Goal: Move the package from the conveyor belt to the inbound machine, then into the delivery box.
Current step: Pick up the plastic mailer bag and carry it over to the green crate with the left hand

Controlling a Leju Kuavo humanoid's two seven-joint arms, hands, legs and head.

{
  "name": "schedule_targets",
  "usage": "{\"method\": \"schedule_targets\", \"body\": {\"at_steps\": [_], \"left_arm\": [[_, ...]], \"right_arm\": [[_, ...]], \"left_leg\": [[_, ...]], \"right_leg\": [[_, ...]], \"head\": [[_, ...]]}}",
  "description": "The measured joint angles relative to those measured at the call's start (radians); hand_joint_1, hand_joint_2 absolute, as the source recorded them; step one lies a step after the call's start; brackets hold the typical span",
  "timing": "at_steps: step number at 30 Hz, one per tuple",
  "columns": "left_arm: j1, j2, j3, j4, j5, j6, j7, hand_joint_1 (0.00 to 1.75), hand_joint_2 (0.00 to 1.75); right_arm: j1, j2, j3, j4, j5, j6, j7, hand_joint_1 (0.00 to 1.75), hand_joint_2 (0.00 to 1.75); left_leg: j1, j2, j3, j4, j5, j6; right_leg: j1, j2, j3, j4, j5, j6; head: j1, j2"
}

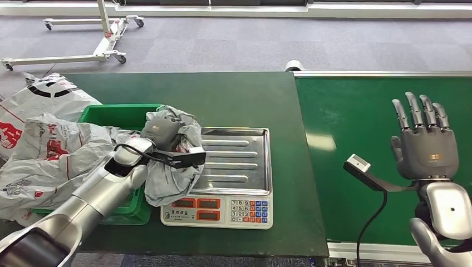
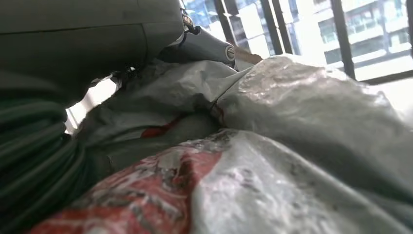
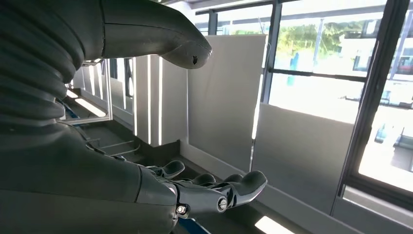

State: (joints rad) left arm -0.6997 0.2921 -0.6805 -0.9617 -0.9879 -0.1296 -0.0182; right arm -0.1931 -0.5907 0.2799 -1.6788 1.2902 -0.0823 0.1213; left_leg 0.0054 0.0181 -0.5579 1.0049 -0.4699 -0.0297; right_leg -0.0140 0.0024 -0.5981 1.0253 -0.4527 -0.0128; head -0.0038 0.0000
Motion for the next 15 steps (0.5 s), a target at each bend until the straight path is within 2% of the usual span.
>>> {"method": "schedule_targets", "body": {"at_steps": [8,15], "left_arm": [[-0.083,0.202,0.164,-0.215,0.056,-0.015,0.027,1.75,1.75],[-0.119,0.332,0.253,-0.330,0.122,-0.074,0.038,1.75,1.75]], "right_arm": [[0.075,-0.026,-0.044,-0.026,-0.014,-0.018,-0.016,0.00,1.75],[0.074,-0.028,-0.049,-0.027,-0.017,-0.023,-0.024,0.00,1.75]], "left_leg": [[0.001,0.000,-0.009,0.000,0.000,0.000],[0.001,-0.002,-0.012,0.000,0.000,0.000]], "right_leg": [[0.002,0.000,-0.009,0.000,0.000,0.000],[0.003,-0.001,-0.009,0.000,-0.001,0.000]], "head": [[0.000,0.000],[0.000,0.000]]}}
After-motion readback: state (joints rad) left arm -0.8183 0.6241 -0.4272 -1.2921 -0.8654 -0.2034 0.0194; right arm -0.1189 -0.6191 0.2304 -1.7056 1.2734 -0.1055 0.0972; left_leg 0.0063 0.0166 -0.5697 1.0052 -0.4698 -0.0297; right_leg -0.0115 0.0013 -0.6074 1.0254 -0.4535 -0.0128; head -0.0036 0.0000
